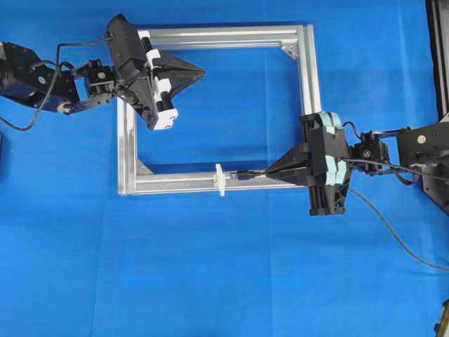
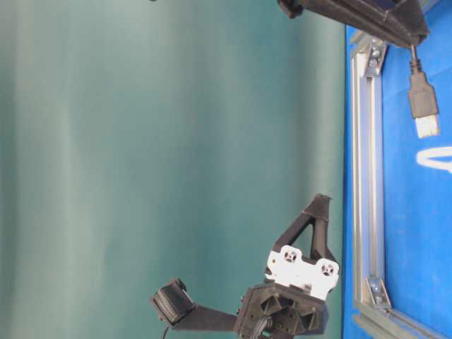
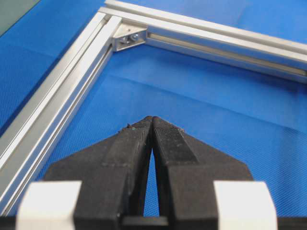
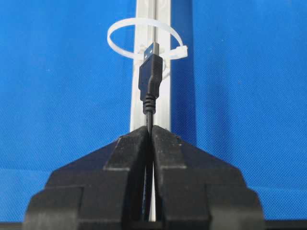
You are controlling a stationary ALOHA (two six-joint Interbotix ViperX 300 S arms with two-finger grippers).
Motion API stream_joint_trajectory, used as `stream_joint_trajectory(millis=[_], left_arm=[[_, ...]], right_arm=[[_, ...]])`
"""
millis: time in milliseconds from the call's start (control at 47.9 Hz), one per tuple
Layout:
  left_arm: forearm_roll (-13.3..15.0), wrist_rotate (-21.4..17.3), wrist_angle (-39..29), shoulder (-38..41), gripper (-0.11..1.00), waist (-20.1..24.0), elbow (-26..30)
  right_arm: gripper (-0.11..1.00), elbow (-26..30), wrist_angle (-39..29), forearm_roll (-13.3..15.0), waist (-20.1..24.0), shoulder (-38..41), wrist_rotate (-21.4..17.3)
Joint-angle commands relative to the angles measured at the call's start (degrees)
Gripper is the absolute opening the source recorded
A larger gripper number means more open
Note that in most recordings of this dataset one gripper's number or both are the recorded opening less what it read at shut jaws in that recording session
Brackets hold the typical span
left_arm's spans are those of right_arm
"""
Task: Insert the wire through the string loop located in the center.
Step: 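Push the USB plug leftward through the zip-tie loop with the right gripper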
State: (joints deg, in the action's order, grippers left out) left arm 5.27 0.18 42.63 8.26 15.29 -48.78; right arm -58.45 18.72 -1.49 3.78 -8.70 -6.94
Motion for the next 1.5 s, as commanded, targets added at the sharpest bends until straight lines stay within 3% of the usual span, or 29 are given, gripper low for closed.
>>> stream_joint_trajectory(millis=[0,1127,1482], left_arm=[[-0.18,0.09,0.26,-1.67,0.0,-0.09,0.53],[-0.18,0.09,0.26,-1.76,0.0,-0.09,0.53],[-0.18,0.09,0.26,-1.76,0.0,-0.09,0.53]], right_arm=[[-0.02,0.44,0.35,-0.09,-0.09,-0.44,0.0],[-0.02,0.53,0.44,-0.09,-0.09,-0.44,0.09],[-0.02,3.69,3.34,0.0,-0.09,4.75,0.09]])
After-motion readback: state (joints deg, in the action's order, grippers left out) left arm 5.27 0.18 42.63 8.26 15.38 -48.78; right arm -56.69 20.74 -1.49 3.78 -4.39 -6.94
